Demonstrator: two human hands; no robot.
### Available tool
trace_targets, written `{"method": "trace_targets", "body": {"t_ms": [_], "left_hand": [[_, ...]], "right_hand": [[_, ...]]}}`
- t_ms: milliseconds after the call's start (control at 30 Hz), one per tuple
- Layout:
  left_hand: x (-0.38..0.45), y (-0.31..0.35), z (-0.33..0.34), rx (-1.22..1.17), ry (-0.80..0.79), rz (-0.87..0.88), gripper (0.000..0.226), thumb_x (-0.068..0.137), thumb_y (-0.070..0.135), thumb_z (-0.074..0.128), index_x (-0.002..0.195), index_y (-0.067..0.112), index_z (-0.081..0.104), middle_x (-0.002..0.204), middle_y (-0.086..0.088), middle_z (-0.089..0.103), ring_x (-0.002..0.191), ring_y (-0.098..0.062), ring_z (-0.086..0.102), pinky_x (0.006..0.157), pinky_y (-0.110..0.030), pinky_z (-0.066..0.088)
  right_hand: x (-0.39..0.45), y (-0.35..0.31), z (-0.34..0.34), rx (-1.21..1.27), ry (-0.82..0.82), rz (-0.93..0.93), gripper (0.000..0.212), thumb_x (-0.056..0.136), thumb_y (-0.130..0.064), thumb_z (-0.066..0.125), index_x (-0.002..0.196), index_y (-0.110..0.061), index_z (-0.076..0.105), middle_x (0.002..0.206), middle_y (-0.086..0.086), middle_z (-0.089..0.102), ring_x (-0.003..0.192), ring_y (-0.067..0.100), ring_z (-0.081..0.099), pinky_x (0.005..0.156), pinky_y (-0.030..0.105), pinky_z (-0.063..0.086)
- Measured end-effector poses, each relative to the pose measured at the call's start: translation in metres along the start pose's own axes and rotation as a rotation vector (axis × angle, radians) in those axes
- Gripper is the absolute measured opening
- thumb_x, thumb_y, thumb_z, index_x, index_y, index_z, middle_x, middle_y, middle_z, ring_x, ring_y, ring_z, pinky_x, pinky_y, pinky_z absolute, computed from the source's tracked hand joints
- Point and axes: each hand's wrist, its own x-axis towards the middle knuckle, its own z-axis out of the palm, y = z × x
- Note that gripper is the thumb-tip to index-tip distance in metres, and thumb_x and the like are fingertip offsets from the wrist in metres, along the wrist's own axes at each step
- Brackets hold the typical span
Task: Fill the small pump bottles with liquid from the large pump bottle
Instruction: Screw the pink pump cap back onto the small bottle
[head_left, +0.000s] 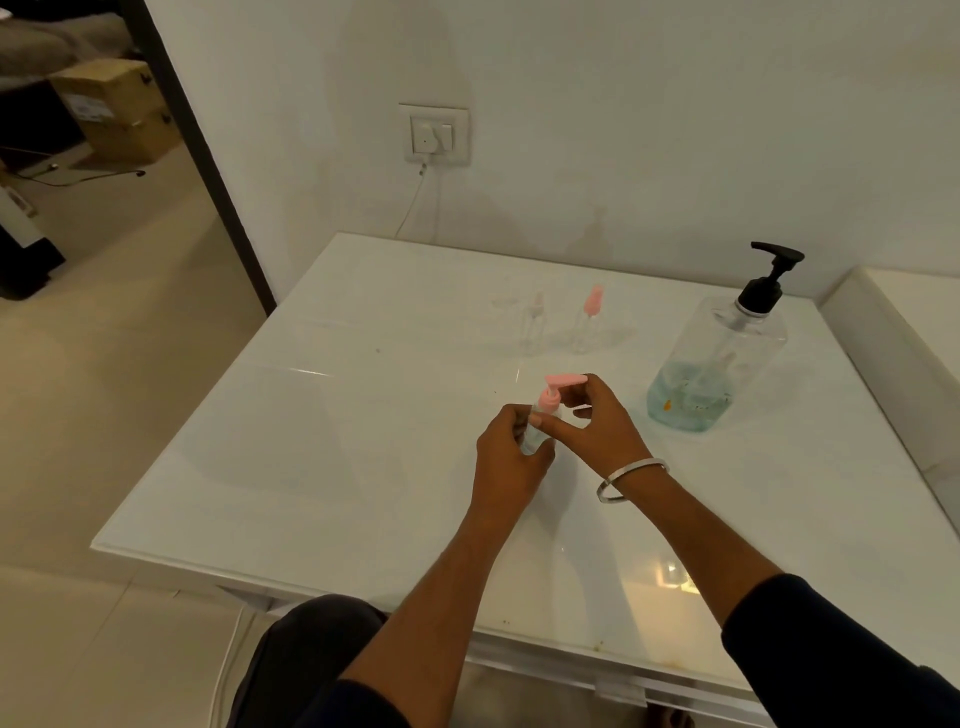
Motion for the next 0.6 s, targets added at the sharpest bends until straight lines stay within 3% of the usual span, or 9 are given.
{"method": "trace_targets", "body": {"t_ms": [133, 300, 467, 600], "left_hand": [[0.001, 0.0, 0.0, 0.01, -0.001, -0.014, 0.026, 0.082, 0.022, 0.071, 0.104, 0.017, 0.058, 0.092, 0.014, 0.06, 0.076, 0.004, 0.057, 0.067, 0.002, 0.04], [0.001, 0.0, 0.0, 0.024, 0.001, -0.011, 0.028, 0.081, 0.019, 0.072, 0.105, 0.016, 0.057, 0.093, 0.015, 0.057, 0.076, 0.01, 0.054, 0.067, 0.004, 0.038], [0.001, -0.002, 0.001, 0.028, 0.002, 0.008, 0.028, 0.082, 0.021, 0.071, 0.106, 0.017, 0.058, 0.095, 0.014, 0.06, 0.079, 0.009, 0.056, 0.07, 0.002, 0.04], [0.002, -0.003, 0.001, 0.029, -0.001, 0.0, 0.032, 0.082, 0.025, 0.071, 0.11, 0.015, 0.058, 0.101, 0.008, 0.063, 0.086, -0.002, 0.058, 0.072, 0.001, 0.039]], "right_hand": [[-0.001, 0.0, -0.007, 0.04, -0.014, -0.06, 0.033, 0.079, -0.029, 0.07, 0.109, -0.031, 0.058, 0.11, -0.01, 0.063, 0.1, 0.007, 0.059, 0.084, 0.019, 0.047], [0.001, -0.002, 0.003, 0.034, 0.092, -0.003, 0.022, 0.077, -0.028, 0.072, 0.09, -0.02, 0.057, 0.084, -0.01, 0.061, 0.083, 0.01, 0.059, 0.075, 0.018, 0.046], [0.001, -0.001, 0.003, 0.02, -0.005, 0.032, 0.041, 0.072, -0.03, 0.076, 0.106, -0.02, 0.054, 0.104, -0.004, 0.059, 0.095, 0.01, 0.055, 0.078, 0.014, 0.041], [0.0, -0.002, -0.003, -0.026, 0.002, -0.064, 0.027, 0.079, -0.027, 0.069, 0.104, -0.029, 0.059, 0.103, -0.008, 0.062, 0.094, 0.004, 0.057, 0.079, 0.016, 0.043]]}}
